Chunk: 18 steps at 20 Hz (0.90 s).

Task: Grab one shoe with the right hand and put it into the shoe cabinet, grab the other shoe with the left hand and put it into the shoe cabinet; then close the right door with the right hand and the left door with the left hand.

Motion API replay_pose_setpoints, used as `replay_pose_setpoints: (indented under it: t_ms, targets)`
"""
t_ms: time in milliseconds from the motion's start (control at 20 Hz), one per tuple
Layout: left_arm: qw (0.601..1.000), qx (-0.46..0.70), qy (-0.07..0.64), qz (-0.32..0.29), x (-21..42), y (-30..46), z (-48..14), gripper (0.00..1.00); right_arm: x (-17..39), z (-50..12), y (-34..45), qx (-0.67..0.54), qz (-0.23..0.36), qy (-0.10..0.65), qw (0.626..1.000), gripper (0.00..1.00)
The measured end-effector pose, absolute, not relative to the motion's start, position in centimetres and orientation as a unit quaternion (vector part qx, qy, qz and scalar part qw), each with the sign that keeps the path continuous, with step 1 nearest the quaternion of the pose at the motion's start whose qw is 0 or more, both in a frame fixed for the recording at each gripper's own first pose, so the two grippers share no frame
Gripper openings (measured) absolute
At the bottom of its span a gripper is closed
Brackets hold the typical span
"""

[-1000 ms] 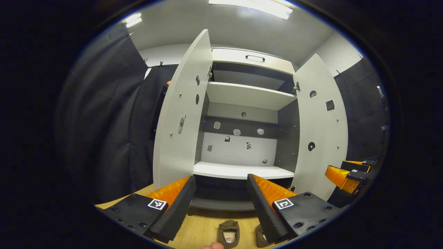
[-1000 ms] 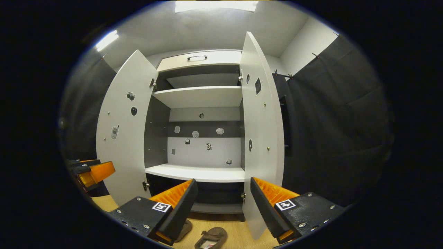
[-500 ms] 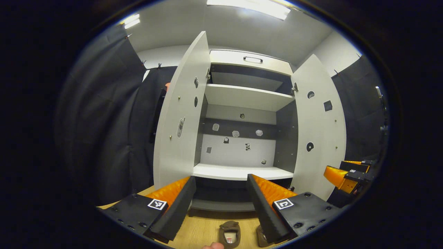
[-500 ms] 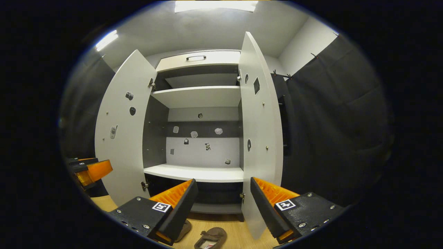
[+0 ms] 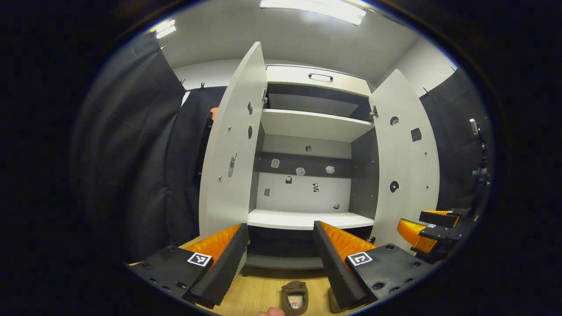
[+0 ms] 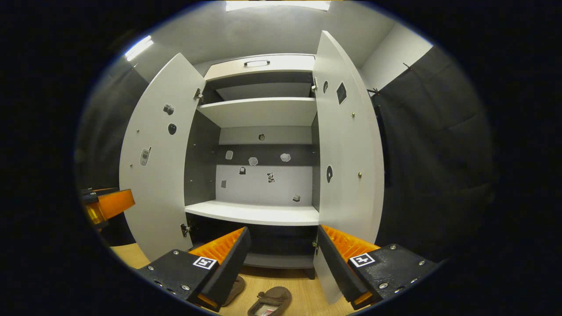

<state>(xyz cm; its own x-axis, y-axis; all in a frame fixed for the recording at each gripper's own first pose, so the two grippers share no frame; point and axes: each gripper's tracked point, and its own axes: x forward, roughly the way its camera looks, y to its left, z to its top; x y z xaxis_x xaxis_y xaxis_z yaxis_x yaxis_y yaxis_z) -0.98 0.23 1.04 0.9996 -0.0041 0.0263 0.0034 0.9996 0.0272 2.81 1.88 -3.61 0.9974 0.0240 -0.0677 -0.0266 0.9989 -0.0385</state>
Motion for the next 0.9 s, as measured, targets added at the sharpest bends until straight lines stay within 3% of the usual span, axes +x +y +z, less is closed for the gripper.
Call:
replay_pose_setpoints:
  t_ms: [400,450,650,900]
  targets:
    - [1.0,0.003,-0.006,-0.003,-1.5,0.2,0.7,0.96,4.2,-17.0,2.0,-0.071,0.012,0.158,0.985,0.94]
    - [1.0,0.0,-0.006,-0.003,-1.6,0.1,0.7,0.99,3.9,-19.1,2.1,-0.073,0.016,0.178,0.981,0.94]
    - [1.0,-0.002,-0.003,-0.002,-1.7,0.2,0.6,0.96,2.3,-27.7,2.2,-0.092,0.024,0.268,0.959,0.95]
    - [1.0,-0.006,0.001,0.006,-1.9,0.8,0.3,0.96,0.4,-33.6,0.8,-0.115,0.014,0.341,0.933,0.94]
